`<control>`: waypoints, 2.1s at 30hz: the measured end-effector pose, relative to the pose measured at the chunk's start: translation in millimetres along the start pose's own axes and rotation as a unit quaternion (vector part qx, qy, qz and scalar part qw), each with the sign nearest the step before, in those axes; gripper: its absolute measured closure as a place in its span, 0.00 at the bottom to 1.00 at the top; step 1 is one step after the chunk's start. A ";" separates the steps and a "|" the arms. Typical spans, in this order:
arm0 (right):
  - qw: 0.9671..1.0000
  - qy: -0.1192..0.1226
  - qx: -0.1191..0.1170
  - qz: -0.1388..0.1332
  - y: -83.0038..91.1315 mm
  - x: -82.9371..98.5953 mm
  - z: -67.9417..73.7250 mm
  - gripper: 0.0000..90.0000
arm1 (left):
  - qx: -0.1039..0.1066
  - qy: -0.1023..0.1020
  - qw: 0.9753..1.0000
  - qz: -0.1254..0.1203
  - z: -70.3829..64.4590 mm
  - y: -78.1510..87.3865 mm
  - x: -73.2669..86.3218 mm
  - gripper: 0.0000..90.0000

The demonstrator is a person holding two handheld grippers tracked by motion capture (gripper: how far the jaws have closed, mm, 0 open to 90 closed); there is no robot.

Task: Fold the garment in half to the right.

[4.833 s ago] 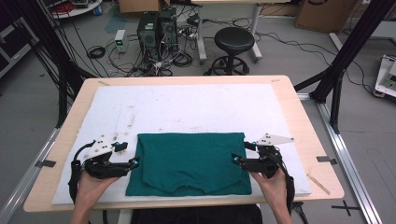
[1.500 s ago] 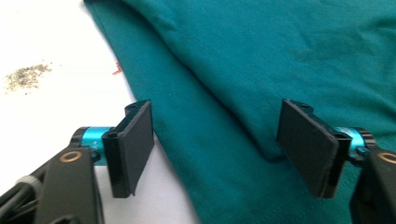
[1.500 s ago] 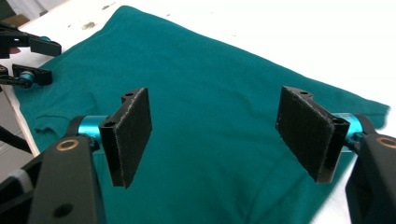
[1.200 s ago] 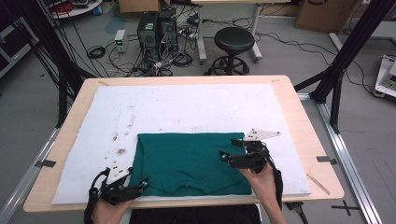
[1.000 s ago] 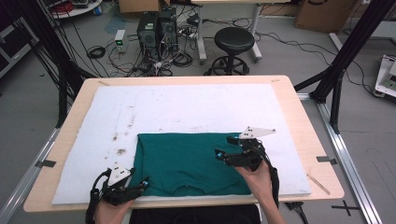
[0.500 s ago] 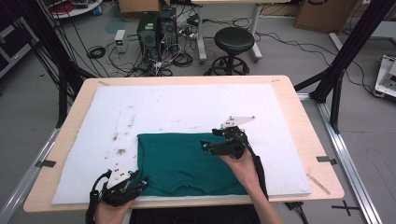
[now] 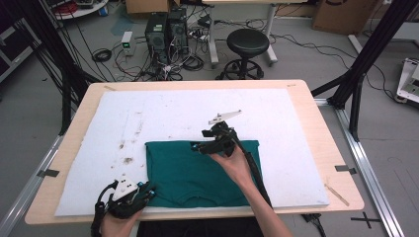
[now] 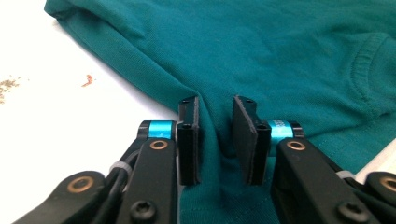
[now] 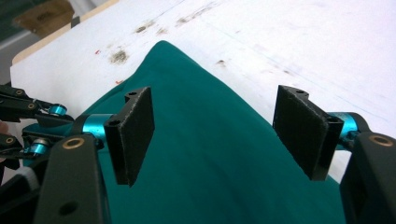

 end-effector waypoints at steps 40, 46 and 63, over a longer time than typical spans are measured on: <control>0.992 0.050 -0.085 0.077 -134.0 -44.2 55.6 0.46 | 0.006 -0.007 1.000 -0.004 -1.6 -0.6 1.2 0.93; 0.991 0.066 -0.078 0.091 -144.1 -47.2 65.5 0.46 | 0.007 -0.004 1.000 -0.006 -1.2 -0.6 1.5 0.93; 0.989 0.091 -0.053 0.102 -157.9 -47.8 72.7 0.72 | 0.008 -0.005 1.000 -0.009 -1.1 -0.6 2.3 0.93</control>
Point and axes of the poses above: each handheld gripper's, and its own axes: y roughly backward along the jaws, x roughly out of its underside, z roughly to its left, the point moved 2 cm from there along -y, roughly forward along the jaws, and after that the axes turned 11 degrees about x, right-handed, at the moved point
